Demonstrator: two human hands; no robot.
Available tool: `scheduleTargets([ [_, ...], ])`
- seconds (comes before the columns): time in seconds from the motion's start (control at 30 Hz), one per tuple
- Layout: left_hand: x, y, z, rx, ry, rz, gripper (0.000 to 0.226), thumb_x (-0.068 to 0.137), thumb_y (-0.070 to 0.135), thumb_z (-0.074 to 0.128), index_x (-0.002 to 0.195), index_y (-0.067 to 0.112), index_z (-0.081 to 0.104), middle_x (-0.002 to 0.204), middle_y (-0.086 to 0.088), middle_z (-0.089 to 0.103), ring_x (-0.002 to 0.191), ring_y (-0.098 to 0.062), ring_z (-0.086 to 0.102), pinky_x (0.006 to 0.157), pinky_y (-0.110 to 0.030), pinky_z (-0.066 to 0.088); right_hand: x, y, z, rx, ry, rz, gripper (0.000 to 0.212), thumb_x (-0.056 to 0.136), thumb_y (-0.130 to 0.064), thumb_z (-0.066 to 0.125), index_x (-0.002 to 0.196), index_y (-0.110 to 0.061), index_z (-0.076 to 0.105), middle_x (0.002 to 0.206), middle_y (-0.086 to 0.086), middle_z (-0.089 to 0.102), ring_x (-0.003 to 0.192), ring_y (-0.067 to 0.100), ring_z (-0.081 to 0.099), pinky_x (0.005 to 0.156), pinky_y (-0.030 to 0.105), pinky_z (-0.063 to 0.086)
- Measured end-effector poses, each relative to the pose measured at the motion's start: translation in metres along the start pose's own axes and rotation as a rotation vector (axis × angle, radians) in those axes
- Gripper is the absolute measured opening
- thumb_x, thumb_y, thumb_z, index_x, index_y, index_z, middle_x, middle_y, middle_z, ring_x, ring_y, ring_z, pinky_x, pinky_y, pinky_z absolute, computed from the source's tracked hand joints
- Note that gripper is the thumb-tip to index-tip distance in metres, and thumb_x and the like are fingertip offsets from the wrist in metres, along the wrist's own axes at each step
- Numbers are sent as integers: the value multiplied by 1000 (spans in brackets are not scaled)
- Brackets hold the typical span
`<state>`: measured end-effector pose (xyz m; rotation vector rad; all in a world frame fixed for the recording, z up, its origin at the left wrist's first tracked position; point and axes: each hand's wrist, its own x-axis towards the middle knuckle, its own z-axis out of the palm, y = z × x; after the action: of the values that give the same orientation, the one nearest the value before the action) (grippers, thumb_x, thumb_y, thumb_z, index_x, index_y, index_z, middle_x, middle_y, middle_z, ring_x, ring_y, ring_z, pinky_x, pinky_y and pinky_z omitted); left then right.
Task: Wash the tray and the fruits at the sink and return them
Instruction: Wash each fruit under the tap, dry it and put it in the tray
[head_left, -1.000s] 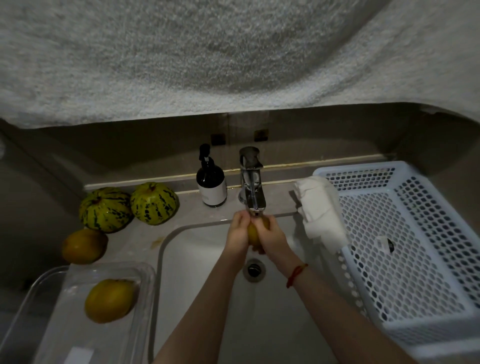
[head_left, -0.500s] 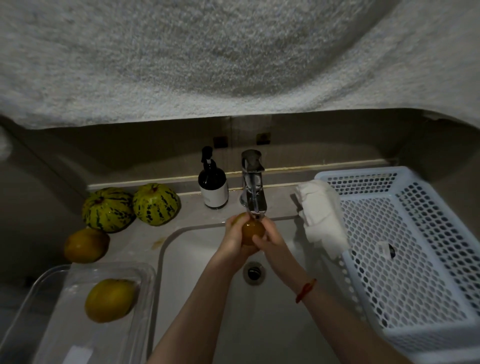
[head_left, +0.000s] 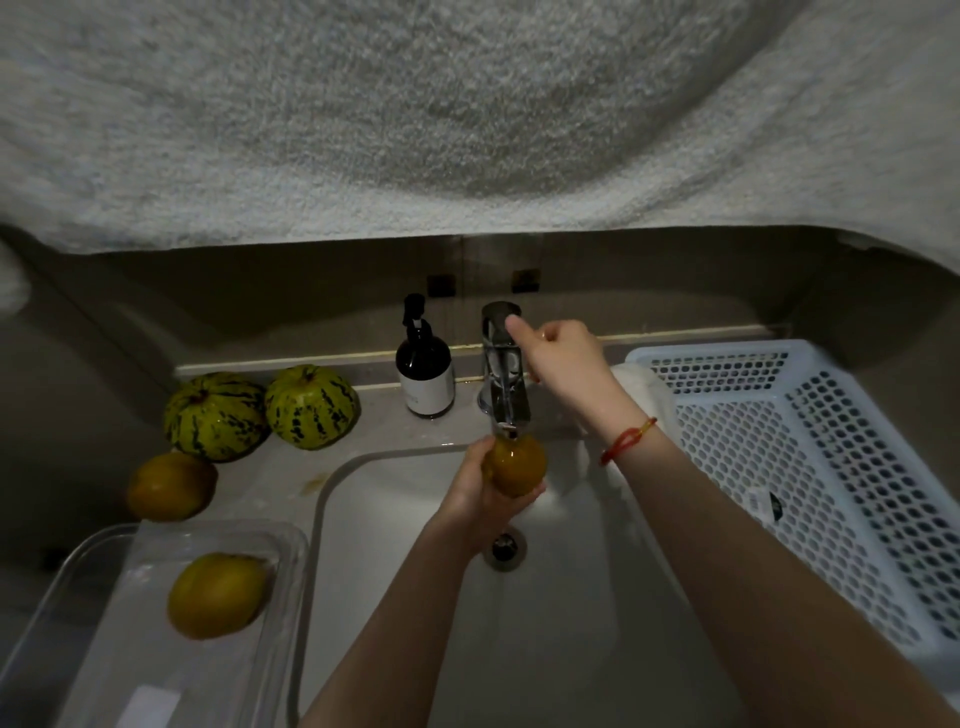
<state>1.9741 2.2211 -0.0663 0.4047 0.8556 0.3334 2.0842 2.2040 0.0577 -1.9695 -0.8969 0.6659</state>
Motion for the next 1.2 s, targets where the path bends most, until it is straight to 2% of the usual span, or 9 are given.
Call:
scheduleTargets([
  [0.17,-4,1,-14,100,-65,75,44,97,24,46,139,17,34,139,-20,38,112,-37,51,91,-49,46,-5,13,4,165,-152,188,36,95,-40,49,65,-19,48,55,-4,45,48,8,42,50,22,30],
  [0.37,-9,2,-22,18,-37,78,42,97,25,47,137,17,39,139,-19,40,107,-34,55,80,-45,52,-10,17,11,162,-88,129,40,96,-37,48,61,-18,47,58,-1,49,57,14,46,60,29,35],
  [0.53,-17,7,-16,-41,7,65,28,96,25,49,123,19,47,133,-17,44,101,-33,57,71,-45,52,-15,23,12,99,-39,104,46,96,-47,43,59,-19,47,55,-3,48,54,13,46,56,28,34],
  [0.7,-31,9,-11,208,206,191,20,102,30,35,117,18,41,136,-21,37,110,-39,49,72,-45,52,-42,56,25,125,187,146,48,100,-39,35,60,-16,50,60,3,50,57,14,47,59,29,37],
  [0.8,-41,6,-11,446,240,287,22,103,31,29,117,19,41,134,-19,39,105,-35,51,61,-34,51,-65,80,47,206,63,312,42,100,-36,37,70,-14,55,66,4,53,61,14,49,64,30,42],
  [0.9,-50,3,-11,609,238,354,22,103,30,29,119,21,40,128,-16,42,100,-28,51,58,-27,48,-79,85,77,315,-146,417,36,99,-41,35,106,-11,55,101,13,59,95,25,59,88,34,48],
  [0.97,-56,6,-13,628,245,375,19,103,30,29,117,24,39,123,-14,43,100,-27,50,57,-25,47,-81,80,91,514,-174,461,43,101,-37,31,125,-5,47,117,22,56,101,29,59,77,25,54],
  [1.07,-61,16,-21,641,258,409,24,103,30,28,122,22,40,122,-13,43,101,-28,51,55,-24,46,-79,68,101,445,-177,402,47,102,-35,26,131,-3,45,105,15,56,87,21,55,55,14,46],
  [1.2,-66,41,-29,432,244,401,16,101,23,35,114,22,45,120,-16,45,96,-32,54,63,-34,51,-70,46,105,302,-259,282,44,102,-37,27,128,-10,49,108,9,56,96,20,56,78,25,47],
])
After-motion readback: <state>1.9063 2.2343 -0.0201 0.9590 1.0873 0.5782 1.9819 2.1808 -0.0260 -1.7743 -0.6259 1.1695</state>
